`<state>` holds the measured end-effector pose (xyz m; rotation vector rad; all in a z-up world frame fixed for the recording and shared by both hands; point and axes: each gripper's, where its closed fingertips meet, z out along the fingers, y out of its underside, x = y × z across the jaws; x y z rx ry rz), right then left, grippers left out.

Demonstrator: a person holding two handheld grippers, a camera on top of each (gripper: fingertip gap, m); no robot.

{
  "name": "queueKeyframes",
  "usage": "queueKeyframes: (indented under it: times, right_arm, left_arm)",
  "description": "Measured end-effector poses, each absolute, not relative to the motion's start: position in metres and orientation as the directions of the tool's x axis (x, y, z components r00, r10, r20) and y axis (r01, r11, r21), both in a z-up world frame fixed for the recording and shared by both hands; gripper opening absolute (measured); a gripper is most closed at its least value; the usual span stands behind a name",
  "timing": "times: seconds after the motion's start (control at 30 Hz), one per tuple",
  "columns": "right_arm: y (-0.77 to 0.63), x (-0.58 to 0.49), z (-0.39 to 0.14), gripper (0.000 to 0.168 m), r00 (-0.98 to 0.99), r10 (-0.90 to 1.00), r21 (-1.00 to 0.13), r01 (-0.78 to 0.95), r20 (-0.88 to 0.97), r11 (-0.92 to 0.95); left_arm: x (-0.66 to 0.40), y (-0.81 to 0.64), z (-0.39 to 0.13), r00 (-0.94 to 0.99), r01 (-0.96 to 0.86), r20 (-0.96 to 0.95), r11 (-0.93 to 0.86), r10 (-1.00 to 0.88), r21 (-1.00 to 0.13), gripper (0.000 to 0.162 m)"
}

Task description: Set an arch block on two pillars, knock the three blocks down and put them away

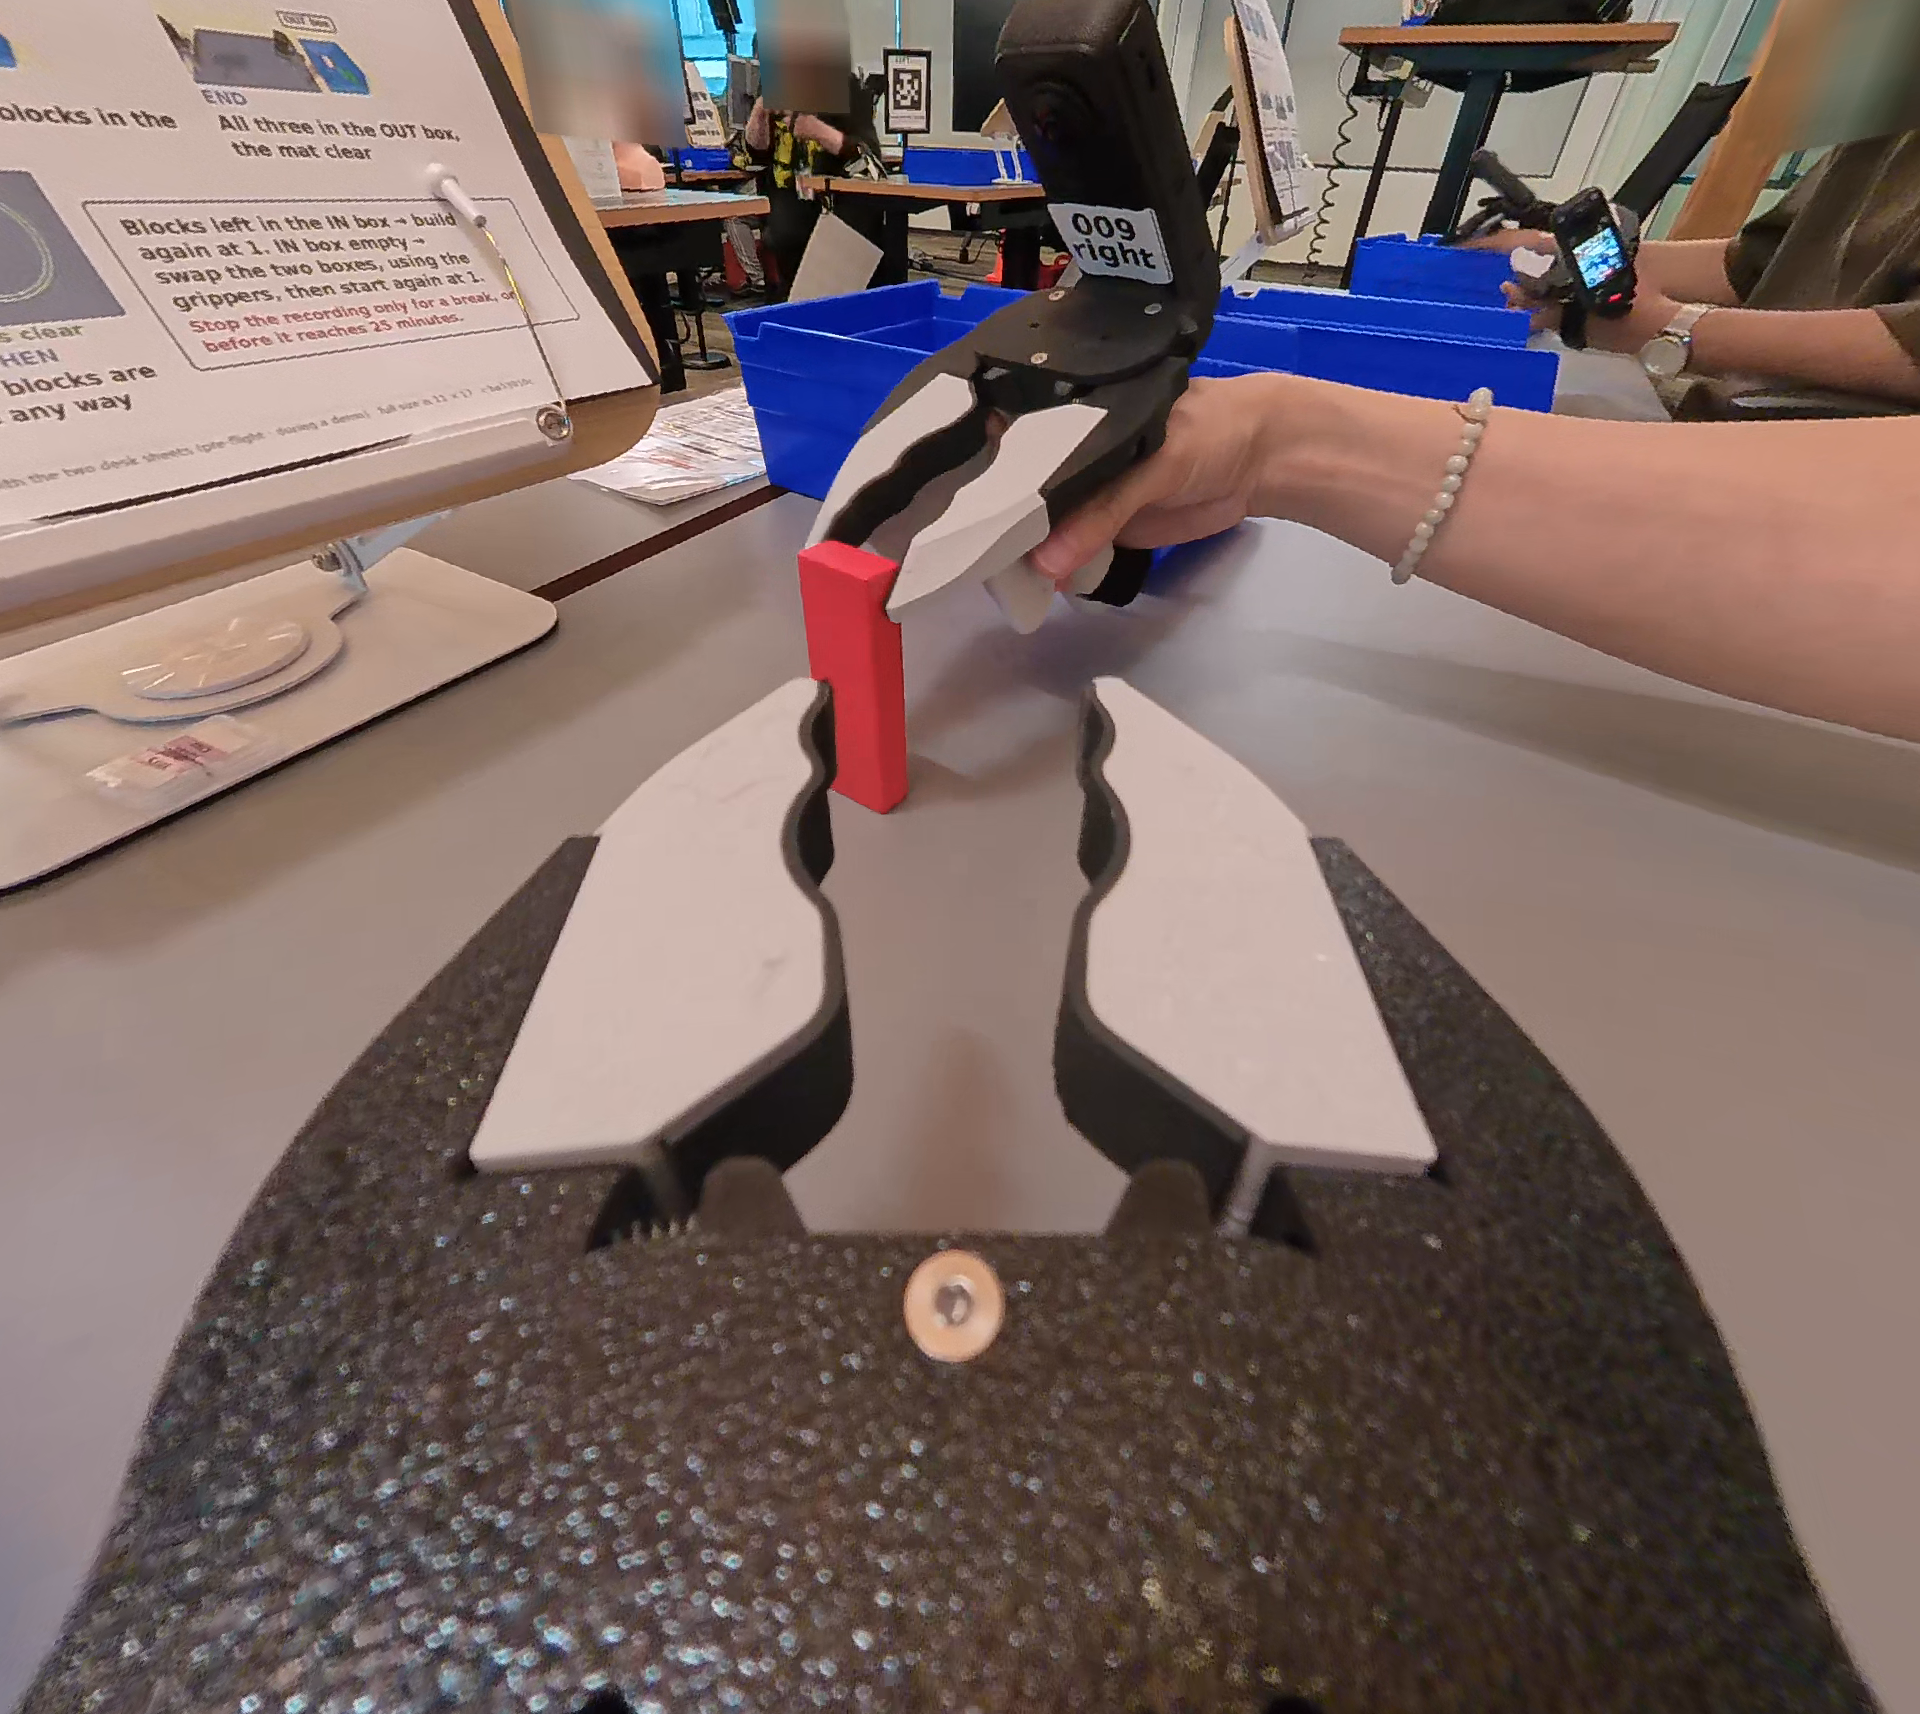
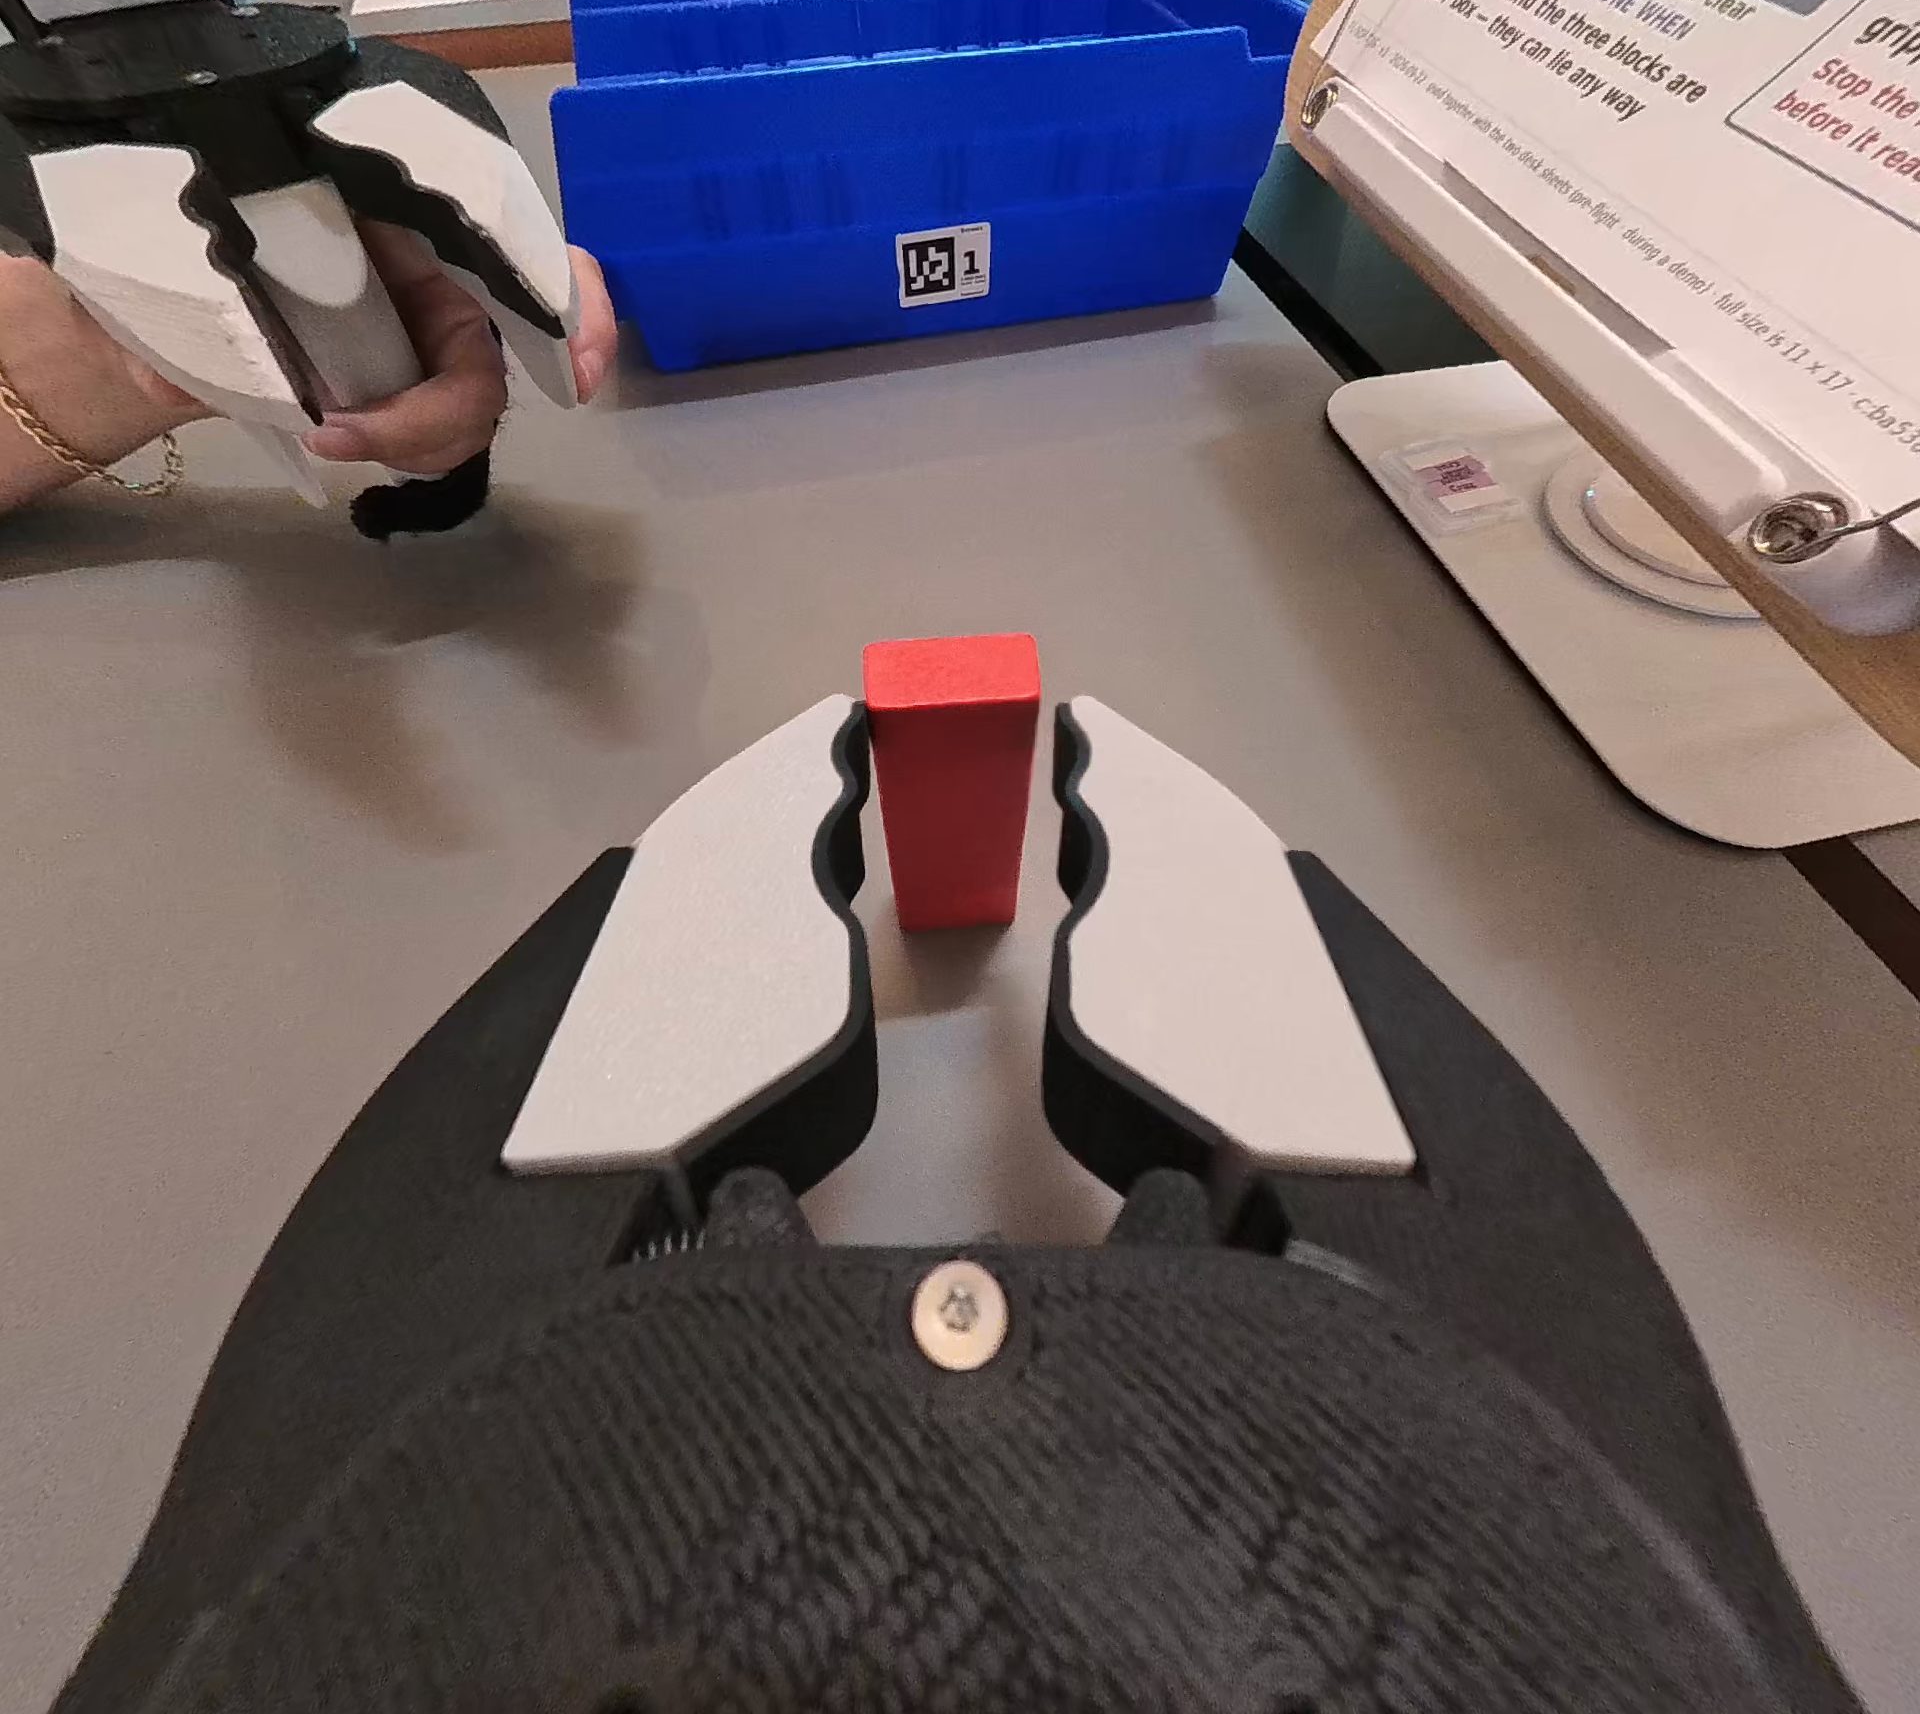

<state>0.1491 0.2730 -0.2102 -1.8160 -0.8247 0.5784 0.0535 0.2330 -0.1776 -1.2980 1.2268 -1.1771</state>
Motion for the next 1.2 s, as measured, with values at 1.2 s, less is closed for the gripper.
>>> queueKeyframes:
  times: [1.2]
  right_arm:
    - [0.152, 0.135, -0.159, 0.086, 0.814, 0.554, -0.947, 0.293, 0.174, -0.134]
  left_arm:
    - [-0.119, 0.395, -0.269, 0.785, -0.468, 0.355, -0.862, -0.507, -0.196, 0.058]
